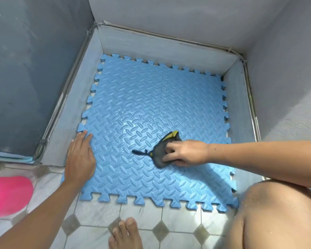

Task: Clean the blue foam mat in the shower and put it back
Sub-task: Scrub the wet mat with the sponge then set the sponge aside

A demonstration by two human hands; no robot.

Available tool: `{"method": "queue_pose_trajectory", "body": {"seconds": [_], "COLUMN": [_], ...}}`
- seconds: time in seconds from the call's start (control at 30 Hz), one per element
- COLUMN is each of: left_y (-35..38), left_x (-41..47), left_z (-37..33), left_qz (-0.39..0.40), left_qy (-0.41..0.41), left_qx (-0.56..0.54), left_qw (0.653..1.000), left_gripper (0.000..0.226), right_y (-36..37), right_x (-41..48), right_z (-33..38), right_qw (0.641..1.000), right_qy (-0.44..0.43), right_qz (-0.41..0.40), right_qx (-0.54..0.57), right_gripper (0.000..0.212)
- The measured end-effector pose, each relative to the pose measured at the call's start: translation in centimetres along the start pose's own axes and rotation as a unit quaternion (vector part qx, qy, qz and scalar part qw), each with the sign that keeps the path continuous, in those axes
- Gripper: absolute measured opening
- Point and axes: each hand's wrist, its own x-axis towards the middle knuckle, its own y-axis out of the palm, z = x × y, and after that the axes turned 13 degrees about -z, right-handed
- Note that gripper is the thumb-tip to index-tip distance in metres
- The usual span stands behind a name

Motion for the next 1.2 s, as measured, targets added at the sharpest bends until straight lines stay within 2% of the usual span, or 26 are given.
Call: {"method": "queue_pose_trajectory", "body": {"seconds": [0.07, 0.13, 0.17, 0.23, 0.27, 0.33, 0.4, 0.47, 0.53, 0.6, 0.67, 0.77, 0.83, 0.9, 0.93, 0.97, 1.03, 1.1, 1.2], "left_y": [0.1, 0.1, 0.2, 0.2, 0.2, 0.2, 0.2, 0.3, 0.3, 0.4, 0.4, 0.4, 0.3, 0.2, 0.1, 0.1, 0.0, -0.1, -0.3], "left_x": [-0.1, 0.0, 0.0, 0.0, 0.0, -0.2, -0.1, 0.0, 0.0, -0.1, -0.1, -0.1, 0.0, 0.0, -0.1, 0.0, 0.0, 0.0, 0.0], "left_z": [0.0, 0.0, 0.0, -0.1, -0.1, -0.2, -0.1, -0.4, -0.2, 0.0, 0.2, 0.3, 0.2, 0.2, 0.1, 0.1, 0.0, -0.1, -0.2], "left_qz": [-0.001, -0.001, -0.001, -0.003, -0.006, -0.011, -0.013, -0.015, -0.015, -0.019, -0.024, -0.030, -0.034, -0.035, -0.034, -0.031, -0.013, 0.017, 0.044], "left_qy": [0.001, 0.004, 0.006, 0.007, 0.008, 0.010, 0.007, 0.004, 0.002, 0.006, 0.008, 0.011, 0.018, 0.019, 0.017, 0.014, 0.008, 0.006, 0.009], "left_qx": [0.002, 0.002, 0.001, 0.003, 0.004, 0.003, 0.002, -0.003, -0.005, -0.009, -0.015, -0.016, -0.014, -0.014, -0.015, -0.015, -0.011, 0.000, 0.024], "left_qw": [1.000, 1.000, 1.000, 1.000, 1.000, 1.000, 1.000, 1.000, 1.000, 1.000, 1.000, 0.999, 0.999, 0.999, 0.999, 0.999, 1.000, 1.000, 0.999], "left_gripper": [0.048, 0.045, 0.045, 0.045, 0.047, 0.048, 0.046, 0.045, 0.046, 0.046, 0.045, 0.044, 0.043, 0.042, 0.042, 0.042, 0.041, 0.050, 0.063], "right_y": [0.4, 0.1, -0.3, -1.6, -2.4, -3.6, -4.0, -4.2, -4.0, -4.0, -3.3, -0.9, 0.9, 2.0, 2.2, 1.8, 0.8, -0.5, -2.5], "right_x": [0.7, 1.7, 2.3, 3.7, 4.4, 5.8, 7.6, 10.4, 15.0, 19.7, 23.0, 23.2, 19.7, 14.7, 12.3, 10.2, 7.8, 7.0, 7.8], "right_z": [0.7, -1.3, -2.9, -7.0, -9.2, -13.3, -16.2, -17.2, -16.3, -13.7, -9.8, -2.6, 1.6, 3.7, 3.3, 2.4, -1.4, -6.1, -11.3], "right_qw": [0.996, 0.997, 0.999, 0.985, 0.960, 0.880, 0.807, 0.766, 0.775, 0.823, 0.880, 0.950, 0.983, 0.992, 0.991, 0.991, 0.996, 0.989, 0.920], "right_qy": [-0.081, -0.076, -0.029, 0.133, 0.235, 0.428, 0.537, 0.586, 0.573, 0.505, 0.407, 0.217, 0.049, -0.093, -0.124, -0.130, -0.067, 0.083, 0.344], "right_qz": [0.041, 0.014, -0.020, -0.103, -0.141, -0.196, -0.239, -0.260, -0.266, -0.259, -0.243, -0.223, -0.175, -0.086, -0.049, -0.033, -0.043, -0.101, -0.164], "right_qx": [-0.012, -0.020, -0.024, -0.043, -0.055, -0.067, -0.065, -0.053, -0.029, -0.021, -0.026, -0.033, -0.015, -0.008, -0.004, -0.008, -0.036, -0.069, -0.088], "right_gripper": [0.032, 0.033, 0.034, 0.036, 0.037, 0.040, 0.042, 0.040, 0.034, 0.025, 0.025, 0.036, 0.038, 0.036, 0.035, 0.036, 0.037, 0.040, 0.042]}}
